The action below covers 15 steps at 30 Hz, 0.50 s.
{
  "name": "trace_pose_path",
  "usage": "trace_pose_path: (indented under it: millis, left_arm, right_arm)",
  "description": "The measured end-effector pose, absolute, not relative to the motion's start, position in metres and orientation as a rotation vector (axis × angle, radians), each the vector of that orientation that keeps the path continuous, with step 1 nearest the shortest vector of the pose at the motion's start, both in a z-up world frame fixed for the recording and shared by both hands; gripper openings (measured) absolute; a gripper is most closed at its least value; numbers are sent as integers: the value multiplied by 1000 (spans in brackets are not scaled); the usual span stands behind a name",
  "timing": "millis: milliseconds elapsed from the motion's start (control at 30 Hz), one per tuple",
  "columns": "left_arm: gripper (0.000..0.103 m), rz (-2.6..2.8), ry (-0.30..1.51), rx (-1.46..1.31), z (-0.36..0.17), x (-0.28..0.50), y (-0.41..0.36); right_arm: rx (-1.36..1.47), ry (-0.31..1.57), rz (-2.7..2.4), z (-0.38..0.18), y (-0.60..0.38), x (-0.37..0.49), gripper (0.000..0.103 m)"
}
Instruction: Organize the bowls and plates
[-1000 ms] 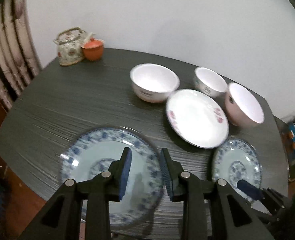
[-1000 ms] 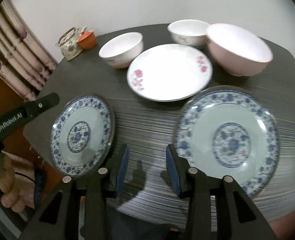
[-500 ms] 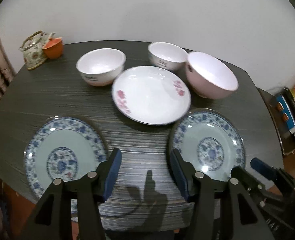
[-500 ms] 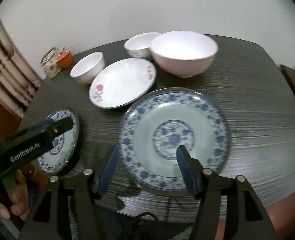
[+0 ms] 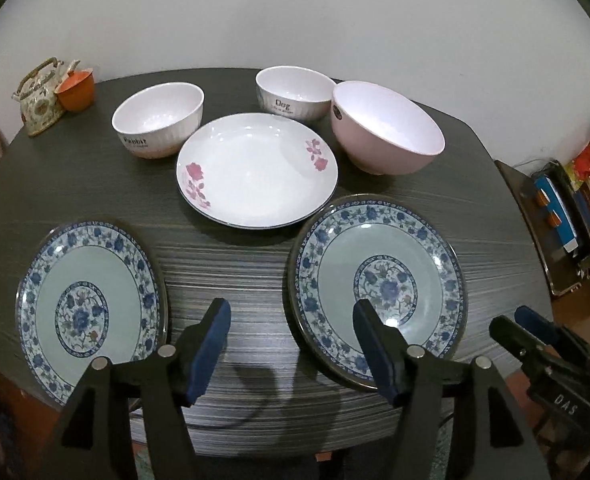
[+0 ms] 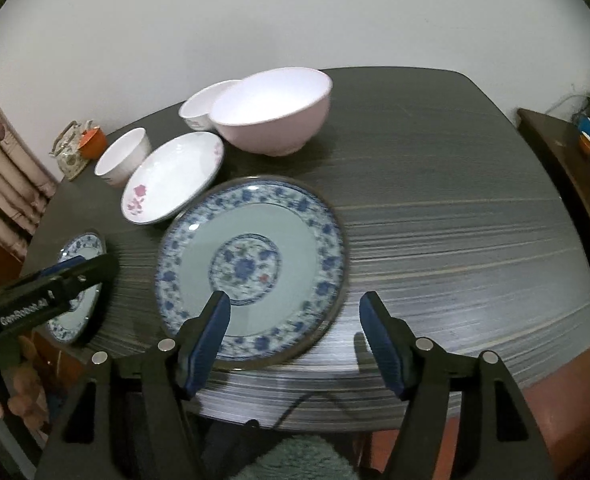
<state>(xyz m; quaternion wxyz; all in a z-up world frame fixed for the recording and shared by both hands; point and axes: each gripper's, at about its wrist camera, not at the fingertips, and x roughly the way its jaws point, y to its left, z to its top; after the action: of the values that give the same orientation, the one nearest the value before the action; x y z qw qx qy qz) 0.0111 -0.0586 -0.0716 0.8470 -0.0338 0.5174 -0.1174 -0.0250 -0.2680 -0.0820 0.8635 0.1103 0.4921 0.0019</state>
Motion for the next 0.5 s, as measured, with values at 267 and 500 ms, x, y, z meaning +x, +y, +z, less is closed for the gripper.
trace_pose_path:
  millis: [267,500]
  left_arm:
    - [68,-334,1151,-189,-85,20,-54]
    - [68,-393,1216,-307,-104,38,-51]
  right_arm:
    - [263,1057,50,-92,-285,-20,65]
    - [355,1090,151,-107,-306,-5,65]
